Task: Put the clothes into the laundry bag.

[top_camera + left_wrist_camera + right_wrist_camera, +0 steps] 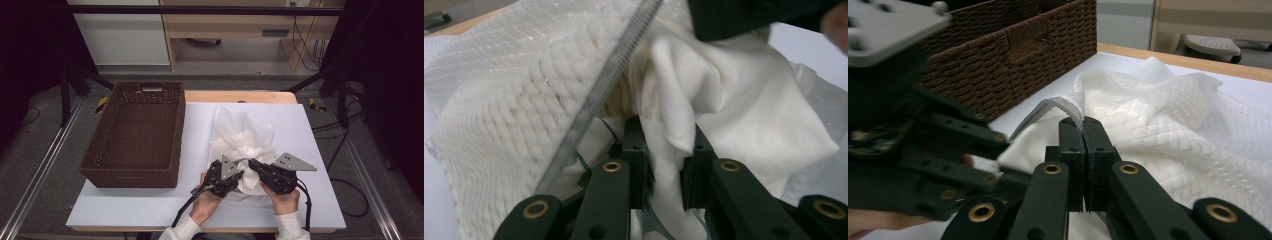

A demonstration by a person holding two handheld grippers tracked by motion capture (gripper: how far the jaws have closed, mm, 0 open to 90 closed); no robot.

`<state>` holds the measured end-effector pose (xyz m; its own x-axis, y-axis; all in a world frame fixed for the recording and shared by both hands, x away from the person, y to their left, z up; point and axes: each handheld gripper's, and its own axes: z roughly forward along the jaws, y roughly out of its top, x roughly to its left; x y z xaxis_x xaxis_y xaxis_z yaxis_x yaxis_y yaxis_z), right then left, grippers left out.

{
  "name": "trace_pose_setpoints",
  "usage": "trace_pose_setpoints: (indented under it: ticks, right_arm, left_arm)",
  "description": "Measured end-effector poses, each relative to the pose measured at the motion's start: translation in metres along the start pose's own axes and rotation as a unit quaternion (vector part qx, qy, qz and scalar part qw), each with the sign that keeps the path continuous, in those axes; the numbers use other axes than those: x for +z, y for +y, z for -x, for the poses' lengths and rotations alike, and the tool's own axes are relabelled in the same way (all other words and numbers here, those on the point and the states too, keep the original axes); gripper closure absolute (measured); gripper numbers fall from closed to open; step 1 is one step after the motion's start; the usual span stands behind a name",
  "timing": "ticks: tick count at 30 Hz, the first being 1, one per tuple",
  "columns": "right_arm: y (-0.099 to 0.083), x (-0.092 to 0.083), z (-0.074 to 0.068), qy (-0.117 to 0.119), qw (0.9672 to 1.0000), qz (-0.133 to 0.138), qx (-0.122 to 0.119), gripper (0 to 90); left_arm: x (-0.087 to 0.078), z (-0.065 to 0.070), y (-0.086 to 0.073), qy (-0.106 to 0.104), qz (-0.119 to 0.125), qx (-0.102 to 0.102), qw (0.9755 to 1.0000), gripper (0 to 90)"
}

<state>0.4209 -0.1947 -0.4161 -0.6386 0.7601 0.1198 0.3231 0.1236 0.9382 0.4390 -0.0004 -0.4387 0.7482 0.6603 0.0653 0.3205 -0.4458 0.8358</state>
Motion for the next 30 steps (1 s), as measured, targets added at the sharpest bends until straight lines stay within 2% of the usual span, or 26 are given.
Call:
trace_pose_setpoints:
  ticks: [2, 4, 5, 6, 9, 11, 13, 15, 18, 19, 22, 24, 27, 30]
  right_arm:
    - [0.0, -0.001, 0.0, 0.0, 1.0, 0.0, 0.0, 89.1]
    - [0.001, -0.004, 0.002, 0.0, 1.0, 0.002, 0.002, 89.1]
    - [0.002, -0.005, 0.002, 0.001, 1.0, 0.002, 0.004, 89.2]
    - [0.002, -0.007, 0.004, -0.001, 1.0, 0.004, 0.005, 89.1]
    - [0.001, -0.007, 0.006, -0.003, 0.9999, -0.001, 0.01, 89.1]
    - [-0.001, -0.005, 0.007, -0.011, 0.9999, -0.009, 0.008, 89.1]
    - [-0.003, -0.004, 0.008, -0.009, 0.9998, -0.012, 0.009, 88.9]
    - [-0.003, -0.004, 0.009, -0.01, 0.9998, -0.013, 0.01, 88.9]
    - [-0.003, -0.004, 0.009, -0.01, 0.9998, -0.015, 0.01, 88.8]
    - [-0.003, -0.004, 0.009, -0.01, 0.9998, -0.015, 0.01, 88.8]
    - [-0.003, -0.004, 0.007, -0.011, 0.9998, -0.015, 0.006, 88.8]
    - [-0.002, -0.004, 0.007, -0.011, 0.9998, -0.015, 0.007, 88.8]
    - [-0.003, -0.003, 0.006, -0.011, 0.9998, -0.016, 0.007, 88.7]
    - [-0.003, -0.003, 0.007, -0.01, 0.9998, -0.017, 0.005, 88.6]
  left_arm:
    - [0.012, -0.004, 0.001, 0.016, -0.002, 0.006, 0.9999, 76.1]
    - [0.024, -0.011, -0.001, 0.035, 0.007, 0.002, 0.9993, 74.9]
    - [0.029, -0.017, -0.002, 0.029, 0.011, -0.016, 0.9994, 74.2]
    - [0.03, -0.02, -0.002, 0.025, 0.014, -0.023, 0.9993, 73.2]
    - [0.03, -0.02, -0.002, 0.027, 0.016, -0.02, 0.9993, 69.8]
    - [0.024, -0.017, -0.004, 0.021, 0.016, -0.012, 0.9996, 63.2]
    - [0.013, -0.015, -0.006, 0.002, 0.015, 0.004, 0.9999, 52.0]
    - [-0.003, -0.015, -0.008, -0.003, 0.02, 0.024, 0.9995, 43.0]
    - [-0.031, -0.02, -0.01, -0.019, 0.026, 0.017, 0.9993, 36.9]
    - [-0.043, -0.023, -0.013, -0.01, 0.026, 0.017, 0.9995, 35.4]
    - [-0.059, -0.031, -0.027, 0.017, 0.015, 0.013, 0.9997, 34.8]
    - [-0.06, -0.036, -0.038, 0.029, -0.001, 0.006, 0.9996, 34.6]
    - [-0.046, -0.046, -0.057, 0.011, -0.032, -0.023, 0.9992, 34.1]
    - [-0.033, -0.048, -0.067, 0.01, -0.06, -0.028, 0.9977, 34.6]
